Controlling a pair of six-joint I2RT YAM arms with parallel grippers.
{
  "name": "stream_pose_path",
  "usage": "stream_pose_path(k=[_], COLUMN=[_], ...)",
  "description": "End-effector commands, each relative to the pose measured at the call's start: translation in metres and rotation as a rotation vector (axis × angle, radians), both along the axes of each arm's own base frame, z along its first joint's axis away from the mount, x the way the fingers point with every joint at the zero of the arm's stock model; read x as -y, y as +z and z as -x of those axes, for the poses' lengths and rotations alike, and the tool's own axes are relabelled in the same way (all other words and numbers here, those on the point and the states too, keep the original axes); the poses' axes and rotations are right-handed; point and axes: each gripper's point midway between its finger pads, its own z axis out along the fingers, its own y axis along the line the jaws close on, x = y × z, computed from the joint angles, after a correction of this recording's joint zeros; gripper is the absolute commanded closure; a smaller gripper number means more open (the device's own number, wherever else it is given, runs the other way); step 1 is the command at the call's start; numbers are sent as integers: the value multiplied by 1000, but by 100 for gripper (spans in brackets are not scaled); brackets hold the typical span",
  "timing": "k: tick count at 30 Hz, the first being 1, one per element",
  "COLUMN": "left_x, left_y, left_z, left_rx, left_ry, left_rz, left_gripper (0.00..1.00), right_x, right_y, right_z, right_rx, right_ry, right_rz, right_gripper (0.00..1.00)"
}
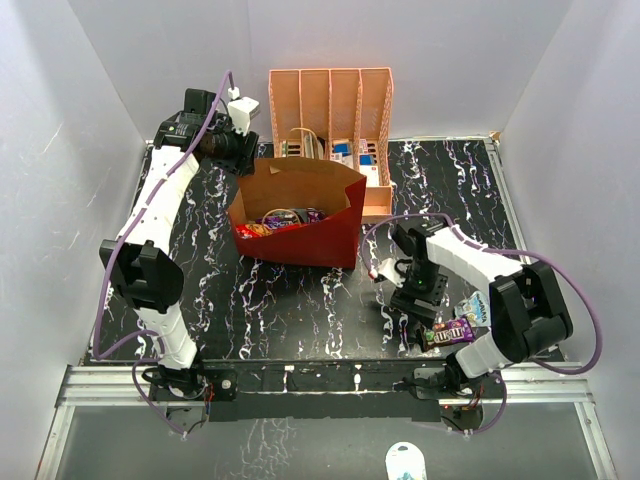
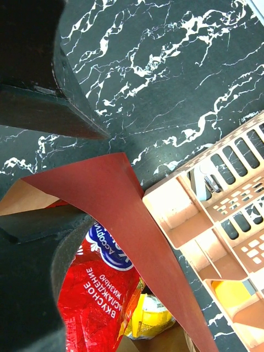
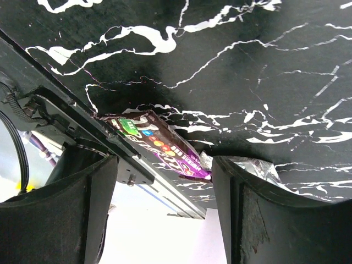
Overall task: Place the snacks into the paper bag
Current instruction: Pick up the snack from the center of the board.
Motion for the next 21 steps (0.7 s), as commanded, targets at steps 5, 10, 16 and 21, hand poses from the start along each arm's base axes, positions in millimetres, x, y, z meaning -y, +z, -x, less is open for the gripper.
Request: stream_pose_path(k=[5, 10, 16, 21], left_x=[-4, -4, -4, -4], left_y=[11, 10, 8, 10], left_z=[-1, 0, 0, 0], left_rx=[28, 24, 22, 25], left_ry=[17, 18, 16, 16], left_rz=[0, -1, -1, -1], left_gripper=[53, 53, 53, 53], right_x=[-6, -15, -19, -20], right_y=[-20, -29, -43, -48], right_z=[3, 5, 4, 11], right_rx=[-16, -39, -47, -80], right_ry=[87, 112, 128, 135], right_rz=[-18, -55, -77, -92], right_gripper=[27, 28, 32, 41])
